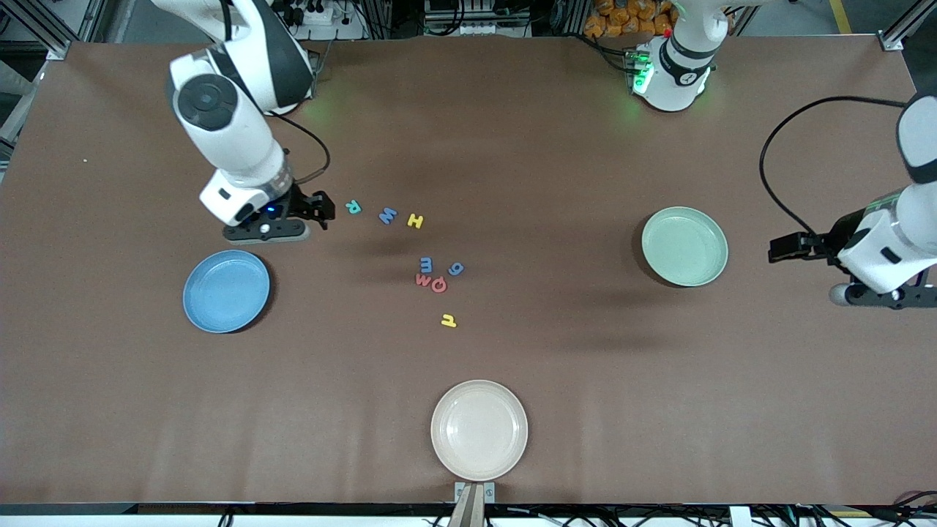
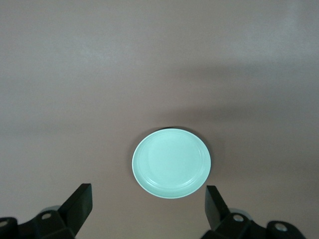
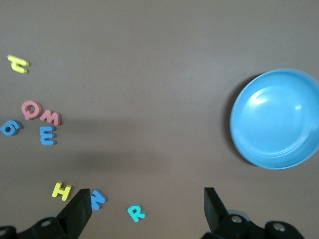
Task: Sort uppercase to blue plate, lowercase to green plate
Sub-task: 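Lower the right gripper over the teal letter R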
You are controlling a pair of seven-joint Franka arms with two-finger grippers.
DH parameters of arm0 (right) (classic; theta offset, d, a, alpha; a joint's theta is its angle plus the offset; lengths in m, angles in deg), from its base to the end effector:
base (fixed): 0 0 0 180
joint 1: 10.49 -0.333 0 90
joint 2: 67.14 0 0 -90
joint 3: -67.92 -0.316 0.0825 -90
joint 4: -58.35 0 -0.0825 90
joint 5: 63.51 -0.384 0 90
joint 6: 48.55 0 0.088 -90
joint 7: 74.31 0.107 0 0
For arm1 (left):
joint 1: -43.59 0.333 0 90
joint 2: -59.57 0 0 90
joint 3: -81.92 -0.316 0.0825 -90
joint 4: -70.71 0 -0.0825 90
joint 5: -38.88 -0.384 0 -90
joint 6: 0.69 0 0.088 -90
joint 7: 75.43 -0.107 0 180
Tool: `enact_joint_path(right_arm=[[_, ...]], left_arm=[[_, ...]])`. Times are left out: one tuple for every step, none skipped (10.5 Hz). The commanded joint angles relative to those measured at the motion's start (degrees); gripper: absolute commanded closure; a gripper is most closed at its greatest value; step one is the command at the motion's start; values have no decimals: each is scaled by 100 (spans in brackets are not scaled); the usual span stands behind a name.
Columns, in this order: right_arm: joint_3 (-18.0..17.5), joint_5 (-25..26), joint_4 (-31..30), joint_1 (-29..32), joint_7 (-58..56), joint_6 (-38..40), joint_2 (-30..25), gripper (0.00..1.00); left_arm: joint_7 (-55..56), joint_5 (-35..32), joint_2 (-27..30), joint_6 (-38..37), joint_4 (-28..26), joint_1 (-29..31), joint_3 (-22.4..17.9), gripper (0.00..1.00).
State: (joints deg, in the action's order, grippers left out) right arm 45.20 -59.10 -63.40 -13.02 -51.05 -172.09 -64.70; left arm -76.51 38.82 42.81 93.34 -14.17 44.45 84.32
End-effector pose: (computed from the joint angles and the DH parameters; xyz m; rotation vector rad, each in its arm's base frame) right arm 0.4961 0.2293 0.3915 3.0927 0.1195 0.0194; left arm 0.6357 -0.0139 0.4975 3.1233 -0.0701 -0.2074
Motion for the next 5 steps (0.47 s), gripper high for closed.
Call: enact_joint_path(right_arm=[[-21,69,-454,-255,284,-582,247,0],[-13,69,-464,-379,293,-645,475,0],[-13,78,-481,-510,302,-784,625,0],[-13,78,-516,-651,345,-882,749,0],[-4,95,-525,-757,406,-1013,898,0]], left_arm=[[29,59,-108,176,68,28,24,0],[29,59,-178,308,68,28,24,0],[37,33,-248,370,68,28,24,0],[29,15,-301,388,77,63,15,0],[46,6,-345,388,85,107,6,0]])
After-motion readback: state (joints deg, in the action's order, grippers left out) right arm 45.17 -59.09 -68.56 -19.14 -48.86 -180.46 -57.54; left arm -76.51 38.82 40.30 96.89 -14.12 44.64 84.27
